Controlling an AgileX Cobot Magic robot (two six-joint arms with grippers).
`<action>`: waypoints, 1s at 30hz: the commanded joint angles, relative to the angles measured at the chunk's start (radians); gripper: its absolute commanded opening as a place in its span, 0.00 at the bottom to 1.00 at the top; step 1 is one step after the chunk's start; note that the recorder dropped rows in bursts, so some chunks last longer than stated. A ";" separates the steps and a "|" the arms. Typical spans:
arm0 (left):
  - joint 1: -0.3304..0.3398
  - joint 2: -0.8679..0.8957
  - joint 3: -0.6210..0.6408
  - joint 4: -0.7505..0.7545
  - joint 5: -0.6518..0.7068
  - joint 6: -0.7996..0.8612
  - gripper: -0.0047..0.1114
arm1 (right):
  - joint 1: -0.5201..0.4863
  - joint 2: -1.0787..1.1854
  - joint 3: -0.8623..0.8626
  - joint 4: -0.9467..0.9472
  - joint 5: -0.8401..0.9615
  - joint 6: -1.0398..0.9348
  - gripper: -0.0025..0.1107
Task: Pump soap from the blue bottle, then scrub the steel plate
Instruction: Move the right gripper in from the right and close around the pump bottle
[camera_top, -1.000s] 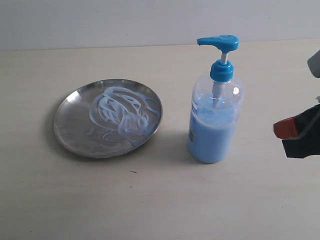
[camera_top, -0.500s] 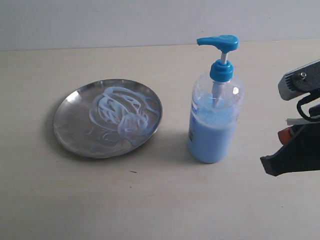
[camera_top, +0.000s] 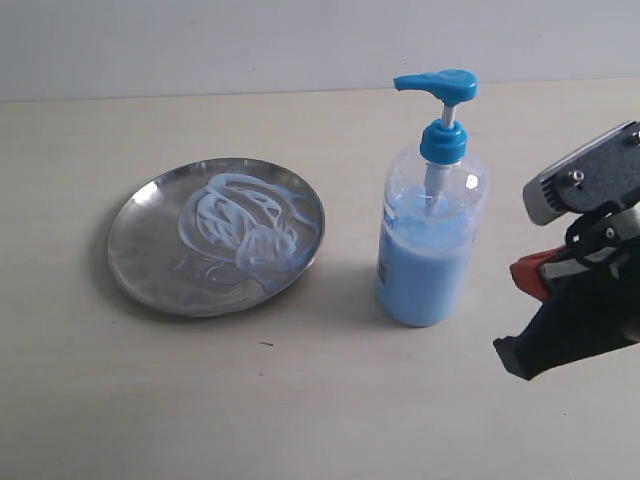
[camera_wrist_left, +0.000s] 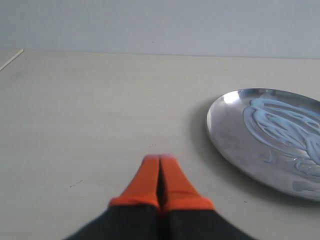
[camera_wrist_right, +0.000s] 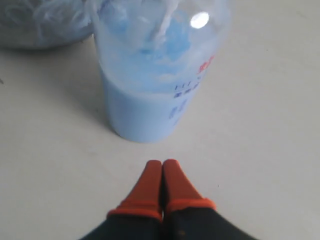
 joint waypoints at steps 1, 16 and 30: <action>0.001 -0.005 0.003 0.005 -0.009 0.002 0.04 | 0.002 0.034 0.004 0.139 -0.007 -0.152 0.02; 0.001 -0.005 0.003 0.005 -0.009 0.002 0.04 | 0.002 0.153 0.004 0.192 -0.203 -0.055 0.95; 0.001 -0.005 0.003 0.005 -0.009 0.002 0.04 | -0.136 0.281 0.004 0.183 -0.371 0.059 0.95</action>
